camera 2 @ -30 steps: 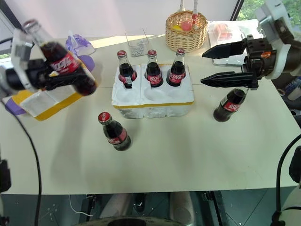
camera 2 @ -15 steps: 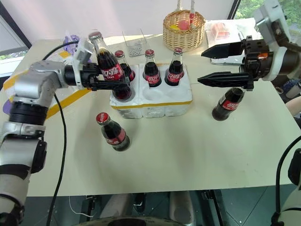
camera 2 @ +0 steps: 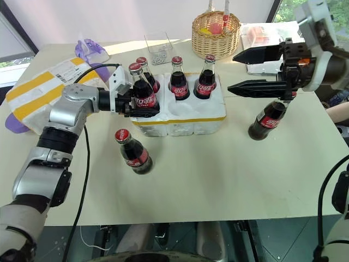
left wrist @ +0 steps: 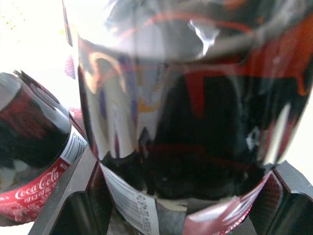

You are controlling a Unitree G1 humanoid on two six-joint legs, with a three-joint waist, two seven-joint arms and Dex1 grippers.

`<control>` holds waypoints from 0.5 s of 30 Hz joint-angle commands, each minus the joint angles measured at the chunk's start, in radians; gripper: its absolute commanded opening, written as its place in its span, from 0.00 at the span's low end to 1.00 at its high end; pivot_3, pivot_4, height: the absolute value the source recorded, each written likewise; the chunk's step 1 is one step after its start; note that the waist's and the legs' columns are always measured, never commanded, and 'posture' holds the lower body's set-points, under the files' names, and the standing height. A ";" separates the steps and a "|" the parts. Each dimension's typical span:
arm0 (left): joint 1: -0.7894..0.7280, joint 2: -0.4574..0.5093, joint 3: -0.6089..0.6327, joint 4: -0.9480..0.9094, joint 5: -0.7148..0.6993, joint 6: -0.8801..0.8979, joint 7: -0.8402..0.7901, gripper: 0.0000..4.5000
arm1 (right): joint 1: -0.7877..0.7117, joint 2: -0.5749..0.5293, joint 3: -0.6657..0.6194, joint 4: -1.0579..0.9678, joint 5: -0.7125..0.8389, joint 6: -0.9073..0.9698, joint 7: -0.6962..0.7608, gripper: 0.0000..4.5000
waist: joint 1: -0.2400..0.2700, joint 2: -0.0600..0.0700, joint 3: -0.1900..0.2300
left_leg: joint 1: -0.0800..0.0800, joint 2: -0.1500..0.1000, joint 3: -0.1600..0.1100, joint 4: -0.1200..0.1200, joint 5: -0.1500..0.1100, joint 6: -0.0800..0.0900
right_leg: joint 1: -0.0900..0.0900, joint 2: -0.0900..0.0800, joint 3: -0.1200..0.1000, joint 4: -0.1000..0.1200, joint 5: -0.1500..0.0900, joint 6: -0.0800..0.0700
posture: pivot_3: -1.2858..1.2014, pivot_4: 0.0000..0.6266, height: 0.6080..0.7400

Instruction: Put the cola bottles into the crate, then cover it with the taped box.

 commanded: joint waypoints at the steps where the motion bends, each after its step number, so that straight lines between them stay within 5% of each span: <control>1: 0.020 0.012 0.019 -0.057 -0.003 0.006 0.003 0.99 | -0.041 0.004 0.000 0.013 -0.015 -0.029 0.003 1.00 | 0.001 0.000 0.000 | 0.000 0.000 0.000 0.000 0.000 0.000 | 0.000 0.000 0.000 0.000 0.000 0.000 | 0.52 0.24 1.00; 8: 0.045 0.101 0.112 -0.199 -0.100 0.146 -0.016 0.99 | -0.096 0.038 0.038 0.063 -0.047 -0.060 0.027 1.00 | -0.005 0.000 0.000 | 0.000 0.000 0.000 0.000 0.000 0.000 | -0.001 0.000 0.000 0.000 0.000 0.000 | 0.52 0.24 1.00; 15: 0.091 0.320 0.303 -0.421 -0.333 0.425 -0.075 0.99 | -0.194 0.110 0.087 0.101 -0.088 -0.087 0.026 1.00 | -0.009 0.000 0.000 | 0.000 0.001 0.001 -0.001 0.000 -0.001 | -0.003 0.001 0.002 0.001 0.000 0.000 | 0.52 0.24 1.00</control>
